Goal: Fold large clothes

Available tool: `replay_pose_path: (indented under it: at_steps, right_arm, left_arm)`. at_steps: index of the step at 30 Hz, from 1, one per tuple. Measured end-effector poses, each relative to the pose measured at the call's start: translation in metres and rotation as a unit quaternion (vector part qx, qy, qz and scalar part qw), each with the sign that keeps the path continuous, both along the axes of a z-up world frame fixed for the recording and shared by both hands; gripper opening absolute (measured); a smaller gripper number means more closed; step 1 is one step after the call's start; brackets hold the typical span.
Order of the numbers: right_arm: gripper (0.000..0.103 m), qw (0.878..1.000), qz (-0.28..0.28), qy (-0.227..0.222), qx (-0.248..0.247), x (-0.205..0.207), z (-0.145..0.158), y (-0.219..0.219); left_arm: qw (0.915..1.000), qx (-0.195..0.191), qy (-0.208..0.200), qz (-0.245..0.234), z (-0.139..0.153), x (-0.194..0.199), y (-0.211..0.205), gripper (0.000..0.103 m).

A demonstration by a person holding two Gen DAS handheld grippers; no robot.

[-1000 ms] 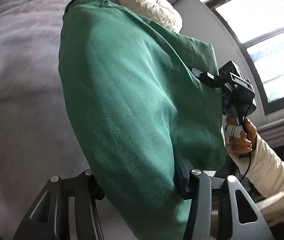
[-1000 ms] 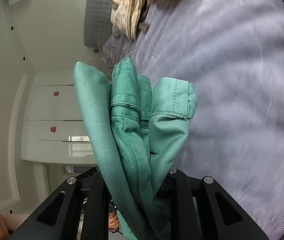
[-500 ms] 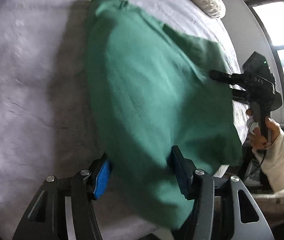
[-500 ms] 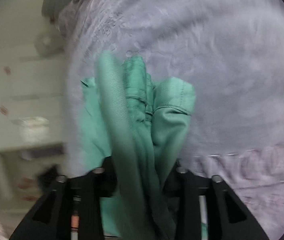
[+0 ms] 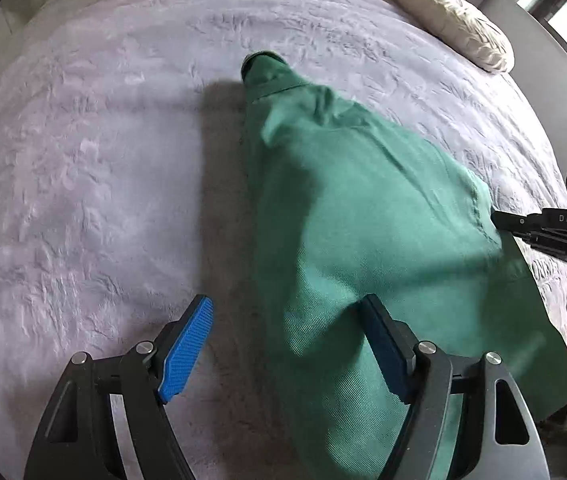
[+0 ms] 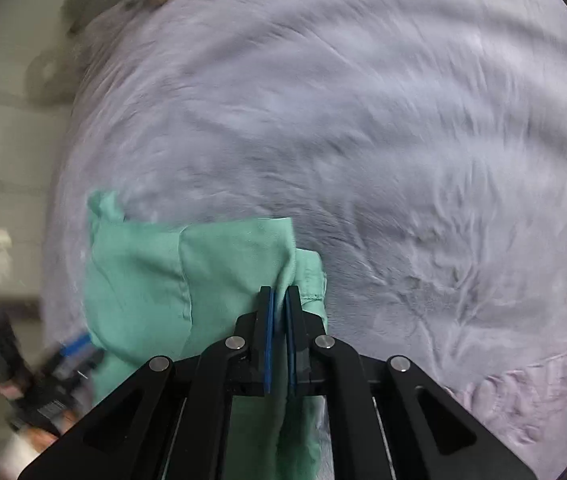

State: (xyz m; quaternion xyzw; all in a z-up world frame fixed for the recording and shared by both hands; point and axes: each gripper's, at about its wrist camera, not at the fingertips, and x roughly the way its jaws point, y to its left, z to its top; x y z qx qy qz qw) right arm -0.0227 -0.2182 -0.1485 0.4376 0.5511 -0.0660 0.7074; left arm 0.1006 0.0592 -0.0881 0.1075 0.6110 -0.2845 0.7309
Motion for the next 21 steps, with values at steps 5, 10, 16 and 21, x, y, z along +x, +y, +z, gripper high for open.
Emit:
replay_pose_path:
  at_steps: [5,10,16,21]
  right_arm:
    - [0.006,1.0,0.006,0.012,-0.014,-0.017,0.027,-0.001]
    - [0.006,0.997,0.076,-0.017,0.007,-0.05,0.081,0.029]
    - [0.006,0.984,0.178,-0.011,0.028,-0.09,0.111,0.091]
    - [0.006,0.977,0.205,0.048,-0.02,-0.111,0.095,0.113]
  left_arm:
    - [0.9995,0.012,0.0,-0.031,0.03,-0.015,0.013,0.077]
    - [0.9947,-0.006,0.036,-0.096,0.06,-0.062,0.037,0.077]
    - [0.9847,0.051,0.05,-0.159,0.036,-0.124,0.045,0.077]
    - [0.9886,0.054,0.052,-0.13,0.025,-0.129,0.057,0.085]
